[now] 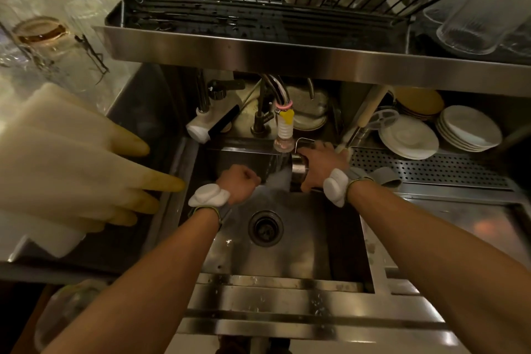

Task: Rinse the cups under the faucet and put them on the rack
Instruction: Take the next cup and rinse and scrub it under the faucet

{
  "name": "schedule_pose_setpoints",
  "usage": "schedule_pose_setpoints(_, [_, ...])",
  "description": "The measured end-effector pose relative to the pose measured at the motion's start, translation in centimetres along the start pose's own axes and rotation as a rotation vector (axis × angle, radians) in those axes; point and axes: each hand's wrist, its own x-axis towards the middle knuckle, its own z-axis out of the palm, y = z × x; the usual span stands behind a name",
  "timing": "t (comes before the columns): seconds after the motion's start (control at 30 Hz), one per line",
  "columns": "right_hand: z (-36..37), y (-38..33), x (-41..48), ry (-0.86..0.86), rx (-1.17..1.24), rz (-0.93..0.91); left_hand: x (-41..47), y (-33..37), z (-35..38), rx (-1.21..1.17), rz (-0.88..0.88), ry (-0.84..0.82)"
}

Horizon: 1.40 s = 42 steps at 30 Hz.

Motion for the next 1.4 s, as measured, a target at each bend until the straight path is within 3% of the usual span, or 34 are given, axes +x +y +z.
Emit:
schedule_pose_setpoints(0.5, [-2.9, -0.8, -0.3, -0.004, -0.251, -0.04, -0.3, -0.4, -0.1, -0.031, -0.005, 0.033])
schedule_pose_setpoints(0.63, [-2.5, -1.2, -0.2, 0.018, -0.201, -0.033, -0.4, -0.7, -0.1, -0.036, -0.015, 0.028])
schedule_pose_setpoints(0.73, [-0.6, -1.3, 0.1, 0.032, 0.078, -0.036, -0.7, -1.0, -0.2, -0.022, -0.026, 0.027])
schedule_pose_setpoints(0.87, [2.1, -2.1, -0.2, 0.035, 0.893, -0.027, -1.0, -1.6, -0.1, -0.009, -0.045, 0.001])
schedule_pose_setpoints(0.93, [3.6, -3.1, 0.1, 0.04, 1.091, 0.012, -1.1, -1.7, 0.2, -0.012, -0.06, 0.018])
schedule_pose_setpoints(1.03, [5.5, -4.8, 0.4, 0.021, 1.251, 0.006, -1.2, -2.1, 0.5, -0.025, -0.029, 0.049])
schedule_pose_setpoints(1.17, [6.1, -4.3, 0.3, 0.025, 1.421, 0.026, -0.5, -0.6, 1.5, -0.243, 0.135, -0.158])
schedule_pose_setpoints(1.3, [5.7, -2.8, 0.0, -0.081, 1.46, 0.007, 1.0, 1.1, 3.5, -0.412, 0.117, -0.043])
schedule_pose_setpoints(1.4, [5.5, -1.0, -0.4, -0.093, 1.359, 0.011, 1.5, 1.3, 4.2, -0.311, 0.163, -0.002])
